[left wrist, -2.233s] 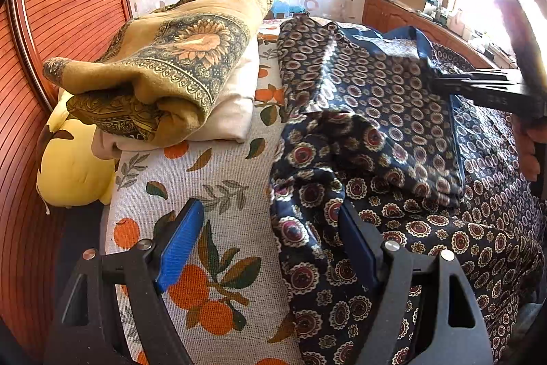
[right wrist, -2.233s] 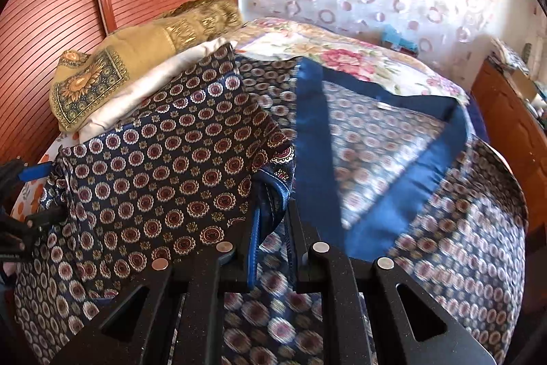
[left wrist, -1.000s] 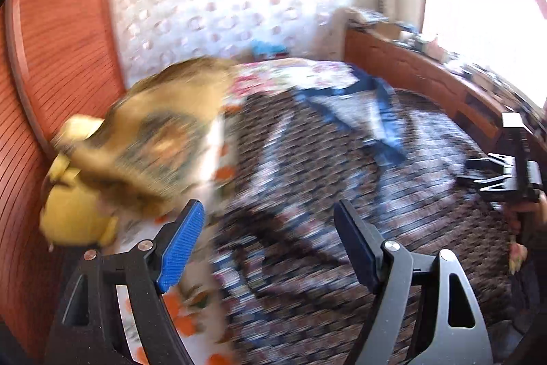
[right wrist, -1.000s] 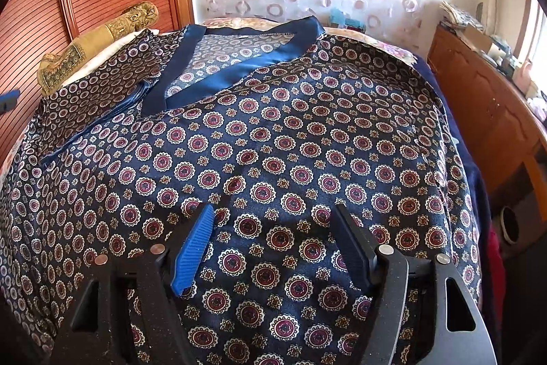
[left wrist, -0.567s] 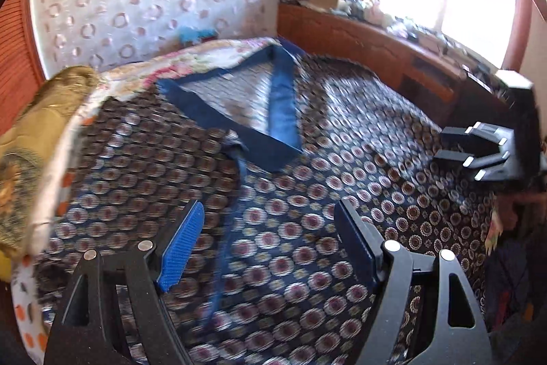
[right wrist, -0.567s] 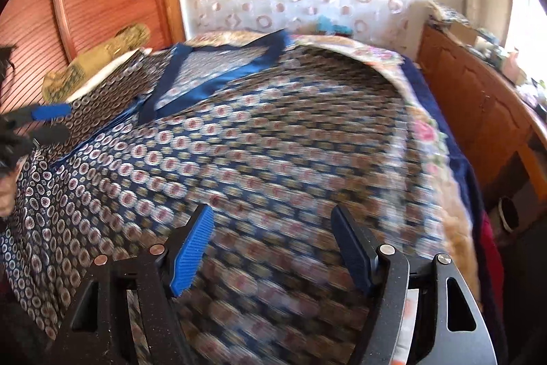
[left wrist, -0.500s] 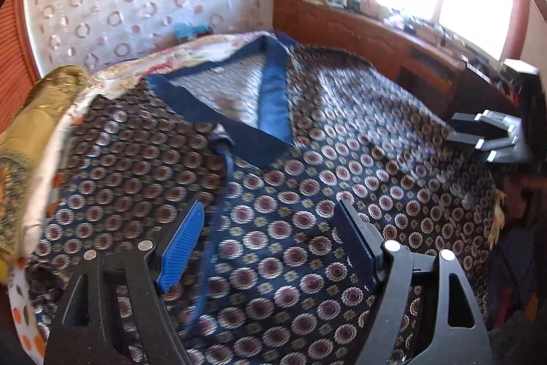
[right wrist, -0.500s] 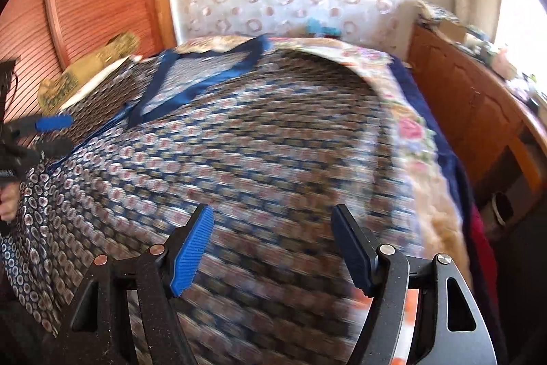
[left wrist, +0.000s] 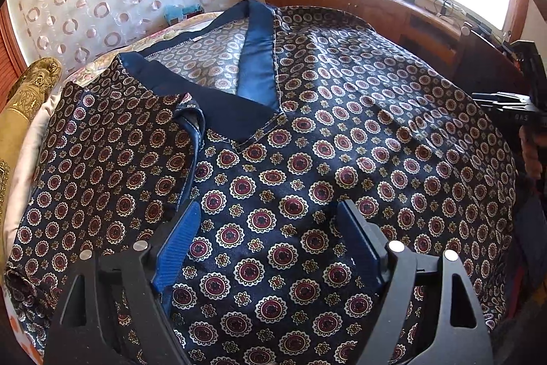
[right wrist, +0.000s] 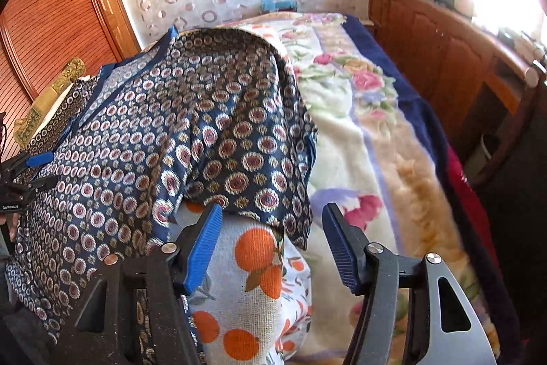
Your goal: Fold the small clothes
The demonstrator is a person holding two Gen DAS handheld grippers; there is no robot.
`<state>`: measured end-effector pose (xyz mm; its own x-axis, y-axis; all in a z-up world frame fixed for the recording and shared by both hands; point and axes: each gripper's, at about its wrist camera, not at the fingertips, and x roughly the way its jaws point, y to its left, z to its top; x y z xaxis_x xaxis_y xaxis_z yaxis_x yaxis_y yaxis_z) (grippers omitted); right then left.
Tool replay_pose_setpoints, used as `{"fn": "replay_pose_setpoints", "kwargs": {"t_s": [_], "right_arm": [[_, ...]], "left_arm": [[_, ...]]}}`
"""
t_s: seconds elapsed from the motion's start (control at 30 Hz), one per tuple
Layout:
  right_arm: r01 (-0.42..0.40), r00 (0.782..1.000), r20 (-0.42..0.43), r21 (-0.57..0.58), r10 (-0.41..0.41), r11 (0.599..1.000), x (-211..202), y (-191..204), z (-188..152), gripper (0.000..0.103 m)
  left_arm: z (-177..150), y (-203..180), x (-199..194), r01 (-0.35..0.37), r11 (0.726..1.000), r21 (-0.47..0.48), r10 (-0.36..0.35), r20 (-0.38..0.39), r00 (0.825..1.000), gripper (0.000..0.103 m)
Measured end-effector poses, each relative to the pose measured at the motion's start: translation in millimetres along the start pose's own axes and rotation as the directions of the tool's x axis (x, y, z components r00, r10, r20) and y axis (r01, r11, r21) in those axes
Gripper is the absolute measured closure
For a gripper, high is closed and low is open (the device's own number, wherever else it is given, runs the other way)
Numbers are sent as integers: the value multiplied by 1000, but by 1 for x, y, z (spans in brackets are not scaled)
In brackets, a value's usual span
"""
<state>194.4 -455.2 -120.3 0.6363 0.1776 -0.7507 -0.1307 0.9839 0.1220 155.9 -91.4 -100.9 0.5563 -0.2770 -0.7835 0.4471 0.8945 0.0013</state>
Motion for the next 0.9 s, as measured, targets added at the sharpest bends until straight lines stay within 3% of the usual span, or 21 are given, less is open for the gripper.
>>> {"fn": "replay_pose_setpoints", "kwargs": {"t_s": [0.2, 0.3, 0.4, 0.63, 0.77, 0.9], "right_arm": [[-80, 997, 10, 44, 80, 996, 5, -22, 10, 57], [-121, 993, 9, 29, 121, 992, 5, -17, 8, 78], [-36, 999, 12, -36, 36, 999, 3, -11, 11, 98], [38, 990, 140, -94, -24, 995, -29, 2, 33, 100], [1, 974, 222, -195, 43, 981, -53, 40, 46, 100], [-74, 973, 187, -310, 137, 948, -51, 84, 42, 100]], "left_arm": [[0, 1, -1, -1, 1000, 1, 1, -1, 1000, 21], [1, 0, 2, -2, 1000, 1, 2, -1, 1000, 21], [1, 0, 2, 0, 1000, 0, 0, -1, 1000, 21], [2, 1, 2, -1, 1000, 1, 1, -1, 1000, 21], [2, 1, 2, -1, 1000, 0, 1, -1, 1000, 21], [2, 1, 2, 0, 1000, 0, 0, -1, 1000, 21]]}}
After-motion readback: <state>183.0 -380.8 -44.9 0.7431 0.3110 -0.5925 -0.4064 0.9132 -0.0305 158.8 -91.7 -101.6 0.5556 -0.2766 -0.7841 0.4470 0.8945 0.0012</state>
